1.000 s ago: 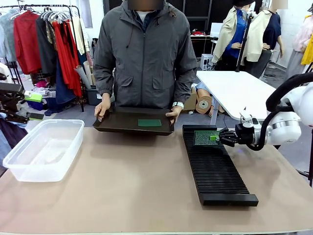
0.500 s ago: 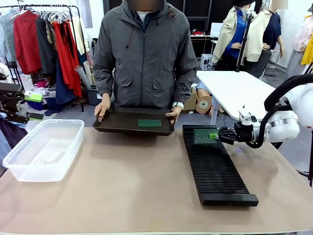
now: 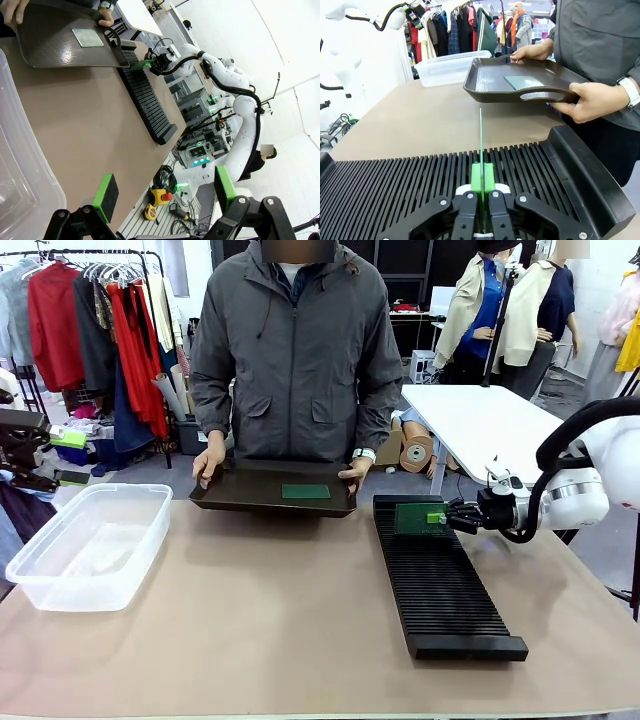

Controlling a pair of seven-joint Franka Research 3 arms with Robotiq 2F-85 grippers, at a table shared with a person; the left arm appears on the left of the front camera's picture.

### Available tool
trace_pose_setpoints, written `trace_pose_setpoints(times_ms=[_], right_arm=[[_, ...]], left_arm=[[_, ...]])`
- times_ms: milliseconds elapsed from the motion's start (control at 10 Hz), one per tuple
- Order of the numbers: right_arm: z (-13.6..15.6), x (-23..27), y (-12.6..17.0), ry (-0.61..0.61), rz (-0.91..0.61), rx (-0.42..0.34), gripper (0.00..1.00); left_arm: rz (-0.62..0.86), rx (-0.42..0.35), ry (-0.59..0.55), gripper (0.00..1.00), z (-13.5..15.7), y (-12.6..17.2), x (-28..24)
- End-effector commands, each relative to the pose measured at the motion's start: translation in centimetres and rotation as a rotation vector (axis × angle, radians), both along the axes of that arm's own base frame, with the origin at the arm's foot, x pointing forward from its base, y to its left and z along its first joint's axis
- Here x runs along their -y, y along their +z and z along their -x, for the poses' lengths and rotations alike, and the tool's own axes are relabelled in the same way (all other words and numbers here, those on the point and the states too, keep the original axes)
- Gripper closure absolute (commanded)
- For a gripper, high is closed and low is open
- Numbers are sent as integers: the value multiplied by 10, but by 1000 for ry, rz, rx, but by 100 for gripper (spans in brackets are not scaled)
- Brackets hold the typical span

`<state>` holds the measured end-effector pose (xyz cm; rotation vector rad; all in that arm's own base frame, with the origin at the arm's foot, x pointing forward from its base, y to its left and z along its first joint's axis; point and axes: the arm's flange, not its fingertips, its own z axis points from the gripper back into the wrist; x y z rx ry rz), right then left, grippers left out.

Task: Sort PCBs into racks and boxes based on the side picked up.
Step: If the short side of the Blank PCB is picked up, insert it into the PCB Rack ; if the long side is picked up, place it in the Organizing box.

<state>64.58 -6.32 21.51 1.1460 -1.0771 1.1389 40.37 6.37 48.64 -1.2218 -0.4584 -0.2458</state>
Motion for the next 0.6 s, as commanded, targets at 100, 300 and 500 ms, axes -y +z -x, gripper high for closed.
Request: trace_pose_setpoints(times_ms=[100, 300, 500], right_arm=[[-9, 4, -3, 11, -7, -25, 100], [-8, 4, -4, 30, -20, -19, 100], [-8, 4, -5, 46, -17, -15, 100]], left_arm=[[-1, -4, -4, 0, 2, 2, 0], [-1, -4, -4, 0, 2, 2, 0], [-1, -4, -4, 0, 2, 2, 0]])
